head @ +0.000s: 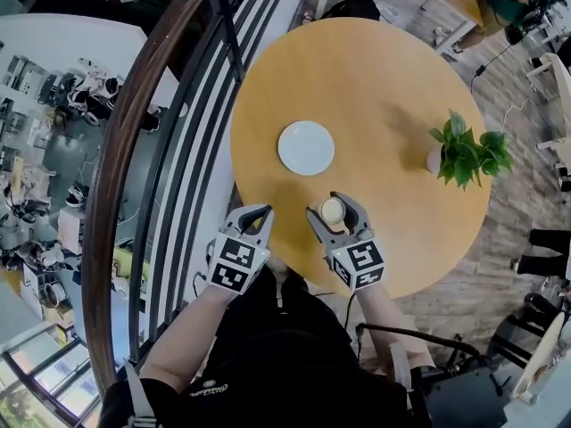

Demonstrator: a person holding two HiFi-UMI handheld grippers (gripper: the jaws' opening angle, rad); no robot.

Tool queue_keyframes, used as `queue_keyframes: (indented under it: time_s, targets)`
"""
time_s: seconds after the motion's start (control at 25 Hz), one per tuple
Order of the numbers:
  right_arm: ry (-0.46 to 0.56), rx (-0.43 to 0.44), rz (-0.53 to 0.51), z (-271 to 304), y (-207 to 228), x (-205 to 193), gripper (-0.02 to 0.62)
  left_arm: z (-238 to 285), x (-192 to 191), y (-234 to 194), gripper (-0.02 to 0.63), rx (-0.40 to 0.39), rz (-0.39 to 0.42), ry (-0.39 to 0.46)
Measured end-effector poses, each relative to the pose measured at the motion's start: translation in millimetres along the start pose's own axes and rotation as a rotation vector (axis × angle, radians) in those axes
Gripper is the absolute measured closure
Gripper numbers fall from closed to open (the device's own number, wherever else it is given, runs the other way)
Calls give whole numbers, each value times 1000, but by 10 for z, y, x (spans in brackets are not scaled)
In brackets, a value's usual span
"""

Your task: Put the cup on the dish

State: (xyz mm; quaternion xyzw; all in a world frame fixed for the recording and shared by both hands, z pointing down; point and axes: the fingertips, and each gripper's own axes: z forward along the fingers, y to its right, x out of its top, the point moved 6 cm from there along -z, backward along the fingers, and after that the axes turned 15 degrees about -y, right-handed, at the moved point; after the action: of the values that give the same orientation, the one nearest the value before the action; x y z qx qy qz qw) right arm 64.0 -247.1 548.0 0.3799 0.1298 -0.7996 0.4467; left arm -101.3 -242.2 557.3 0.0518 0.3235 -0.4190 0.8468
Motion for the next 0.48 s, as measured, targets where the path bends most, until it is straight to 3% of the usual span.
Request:
queue_keyframes:
  time_s: [0.48]
  targets:
    - [7, -54, -45, 793, 478, 459, 341, 92, -144, -89, 598, 0, -47, -30]
